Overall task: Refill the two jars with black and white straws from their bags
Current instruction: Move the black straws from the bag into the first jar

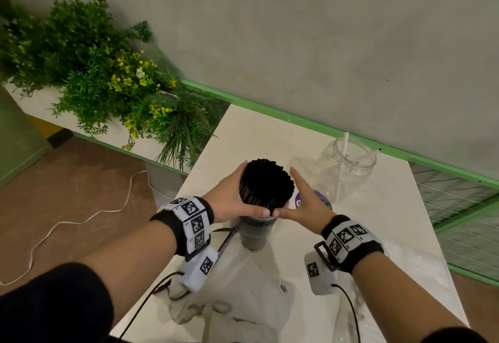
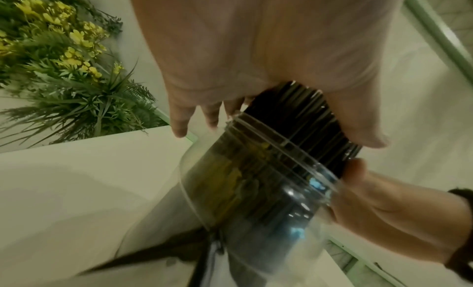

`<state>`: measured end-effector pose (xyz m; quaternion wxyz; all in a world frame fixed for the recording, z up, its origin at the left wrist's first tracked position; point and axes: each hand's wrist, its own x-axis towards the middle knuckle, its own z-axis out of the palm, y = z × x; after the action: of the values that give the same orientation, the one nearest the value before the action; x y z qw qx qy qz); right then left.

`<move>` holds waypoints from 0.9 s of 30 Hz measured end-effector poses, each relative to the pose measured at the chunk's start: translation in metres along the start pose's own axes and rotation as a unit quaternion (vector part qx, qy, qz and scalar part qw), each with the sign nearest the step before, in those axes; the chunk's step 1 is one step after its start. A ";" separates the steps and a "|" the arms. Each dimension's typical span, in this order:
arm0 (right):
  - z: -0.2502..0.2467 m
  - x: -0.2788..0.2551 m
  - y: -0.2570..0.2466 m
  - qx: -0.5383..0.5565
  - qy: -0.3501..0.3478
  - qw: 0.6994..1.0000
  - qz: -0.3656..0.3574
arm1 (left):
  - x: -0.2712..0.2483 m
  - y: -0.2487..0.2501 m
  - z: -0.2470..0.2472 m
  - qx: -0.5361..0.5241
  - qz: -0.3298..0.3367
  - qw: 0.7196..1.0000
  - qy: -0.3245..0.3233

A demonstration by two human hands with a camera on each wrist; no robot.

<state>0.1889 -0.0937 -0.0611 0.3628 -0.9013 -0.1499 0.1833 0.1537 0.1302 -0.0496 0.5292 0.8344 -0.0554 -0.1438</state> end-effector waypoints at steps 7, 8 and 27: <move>0.019 0.023 -0.011 0.192 -0.006 0.979 -0.065 | 0.017 0.008 -0.002 -0.012 -0.009 1.000 0.007; 0.021 0.023 -0.013 0.194 0.024 0.978 -0.068 | 0.017 0.006 -0.001 -0.026 -0.016 0.999 0.023; 0.052 0.016 -0.023 0.240 0.121 0.960 -0.083 | 0.008 -0.010 -0.010 -0.043 -0.001 0.999 0.003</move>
<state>0.1772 -0.0400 -0.0828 0.5980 -0.7874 -0.1312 0.0727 0.1641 0.1411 -0.0561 0.5643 0.8117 -0.0463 -0.1437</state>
